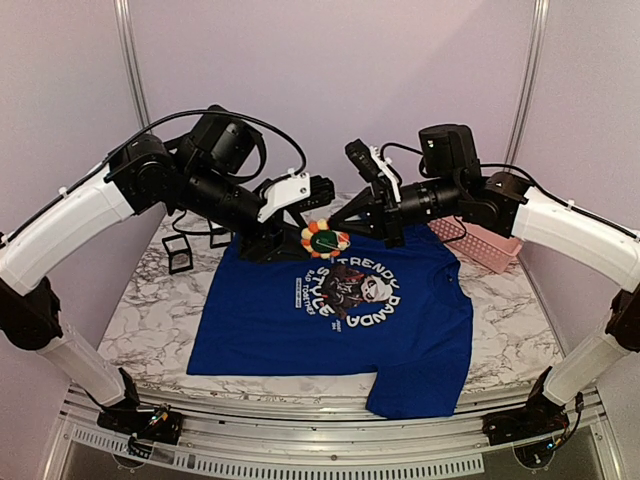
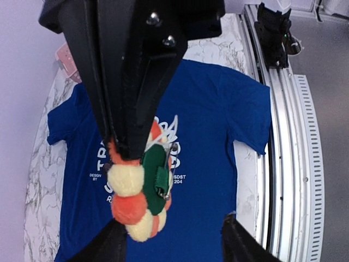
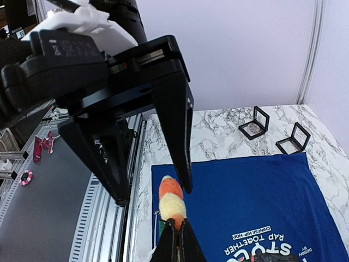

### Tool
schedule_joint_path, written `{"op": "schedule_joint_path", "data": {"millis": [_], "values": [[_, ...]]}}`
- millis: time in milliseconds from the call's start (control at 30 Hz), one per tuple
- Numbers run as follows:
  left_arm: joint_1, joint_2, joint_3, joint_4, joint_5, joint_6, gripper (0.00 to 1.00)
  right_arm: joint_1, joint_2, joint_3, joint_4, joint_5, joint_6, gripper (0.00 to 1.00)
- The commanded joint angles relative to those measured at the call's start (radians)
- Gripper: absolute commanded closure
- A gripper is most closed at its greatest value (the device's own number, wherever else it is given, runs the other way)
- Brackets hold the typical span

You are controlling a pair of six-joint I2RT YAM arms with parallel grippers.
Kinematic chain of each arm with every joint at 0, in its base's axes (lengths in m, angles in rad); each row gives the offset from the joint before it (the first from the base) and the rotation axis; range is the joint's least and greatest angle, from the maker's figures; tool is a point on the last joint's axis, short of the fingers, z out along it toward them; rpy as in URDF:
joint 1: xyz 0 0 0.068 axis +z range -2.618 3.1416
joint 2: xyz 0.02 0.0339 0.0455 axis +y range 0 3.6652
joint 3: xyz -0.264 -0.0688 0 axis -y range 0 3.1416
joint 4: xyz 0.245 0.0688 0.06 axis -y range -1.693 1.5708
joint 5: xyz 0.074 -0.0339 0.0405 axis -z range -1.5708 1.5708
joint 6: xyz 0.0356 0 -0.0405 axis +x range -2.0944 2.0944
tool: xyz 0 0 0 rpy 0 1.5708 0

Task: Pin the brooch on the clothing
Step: Pass from the left arm to the right, then pass from the right arm to the left

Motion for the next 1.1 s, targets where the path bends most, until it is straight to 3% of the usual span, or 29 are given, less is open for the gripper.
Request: {"op": "schedule_joint_path", "data": {"millis": [0, 67, 167, 267, 433, 533, 733, 900, 1067], "values": [[0.040, -0.095, -0.108, 0.105, 0.098, -0.099, 0.22, -0.025, -0.036, -0.051, 0.121, 0.017, 0.122, 1.00], [0.082, -0.168, -0.239, 0.231, 0.150, -0.162, 0.16, -0.034, -0.057, -0.068, 0.181, 0.008, 0.197, 1.00], [0.112, -0.317, -0.473, 0.552, 0.234, -0.237, 0.03, -0.037, -0.093, -0.108, 0.314, -0.011, 0.296, 1.00], [0.108, -0.368, -0.641, 0.909, 0.253, -0.349, 0.01, -0.039, -0.131, -0.159, 0.462, -0.020, 0.385, 1.00], [0.107, -0.244, -0.546, 0.981, 0.328, -0.535, 0.04, -0.038, -0.182, -0.227, 0.609, 0.020, 0.486, 1.00], [0.106, -0.220, -0.557, 1.138, 0.381, -0.607, 0.15, -0.037, -0.202, -0.255, 0.679, 0.015, 0.504, 1.00], [0.085, -0.188, -0.545, 1.234, 0.397, -0.693, 0.49, -0.039, -0.190, -0.259, 0.707, 0.002, 0.518, 1.00], [0.056, -0.189, -0.539, 1.248, 0.393, -0.725, 0.55, -0.038, -0.187, -0.266, 0.720, -0.004, 0.519, 1.00], [0.050, -0.177, -0.521, 1.252, 0.365, -0.761, 0.92, -0.038, -0.186, -0.265, 0.723, -0.013, 0.523, 1.00]]}}
